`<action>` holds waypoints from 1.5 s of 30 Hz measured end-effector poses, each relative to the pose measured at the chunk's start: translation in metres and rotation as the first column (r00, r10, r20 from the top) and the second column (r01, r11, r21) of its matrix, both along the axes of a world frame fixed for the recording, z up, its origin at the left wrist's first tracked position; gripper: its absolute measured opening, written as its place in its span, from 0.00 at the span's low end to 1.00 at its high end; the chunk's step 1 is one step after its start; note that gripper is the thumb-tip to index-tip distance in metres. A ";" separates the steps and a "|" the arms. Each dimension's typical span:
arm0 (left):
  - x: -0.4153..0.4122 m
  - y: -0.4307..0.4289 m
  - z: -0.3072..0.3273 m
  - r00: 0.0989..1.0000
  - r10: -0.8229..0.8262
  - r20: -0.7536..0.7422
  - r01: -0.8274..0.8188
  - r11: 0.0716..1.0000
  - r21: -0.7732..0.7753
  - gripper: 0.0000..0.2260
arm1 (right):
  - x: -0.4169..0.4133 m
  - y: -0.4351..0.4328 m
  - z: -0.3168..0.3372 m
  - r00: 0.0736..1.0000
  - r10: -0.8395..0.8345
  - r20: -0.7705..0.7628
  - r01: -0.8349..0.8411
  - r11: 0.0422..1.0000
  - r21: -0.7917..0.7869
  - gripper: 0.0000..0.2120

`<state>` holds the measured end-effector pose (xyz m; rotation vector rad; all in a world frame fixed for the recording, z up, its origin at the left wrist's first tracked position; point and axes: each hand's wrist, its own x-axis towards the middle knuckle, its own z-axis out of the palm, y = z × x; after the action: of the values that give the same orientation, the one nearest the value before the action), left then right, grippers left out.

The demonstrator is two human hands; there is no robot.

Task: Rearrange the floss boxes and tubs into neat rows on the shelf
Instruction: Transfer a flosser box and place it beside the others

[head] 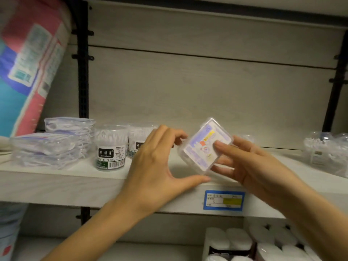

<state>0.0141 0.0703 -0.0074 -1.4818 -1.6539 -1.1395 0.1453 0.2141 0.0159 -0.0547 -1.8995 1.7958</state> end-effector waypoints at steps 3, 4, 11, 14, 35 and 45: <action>-0.002 -0.004 0.005 0.995 -0.066 0.072 0.072 0.995 -0.070 0.28 | -0.003 0.012 0.021 0.998 -0.061 0.018 0.057 0.980 0.190 0.27; -0.005 -0.005 0.007 0.992 -0.082 0.097 0.090 0.993 -0.071 0.27 | -0.003 0.016 0.028 0.998 -0.051 0.048 0.038 0.971 0.237 0.28; -0.011 -0.008 0.022 0.967 -0.224 0.124 0.248 0.940 -0.234 0.34 | -0.012 0.020 0.056 0.957 0.042 0.286 -0.189 0.840 0.509 0.14; -0.009 -0.009 0.020 0.963 -0.246 0.108 0.266 0.933 -0.243 0.30 | -0.016 0.012 0.054 0.953 0.049 0.300 -0.217 0.801 0.558 0.12; -0.061 -0.145 0.008 0.893 -0.126 0.431 0.214 0.963 -0.162 0.29 | -0.056 -0.093 -0.012 0.952 -0.028 -0.304 0.259 0.603 0.754 0.29; -0.149 -0.209 0.051 0.864 -0.011 0.503 0.114 0.978 -0.175 0.26 | -0.176 -0.190 0.015 0.943 -0.161 -0.291 0.313 0.720 0.619 0.22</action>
<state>-0.1351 -0.1391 0.0435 -1.4451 -2.1345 -1.5296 -0.0311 0.0240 0.0311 0.1380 -2.1365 0.8395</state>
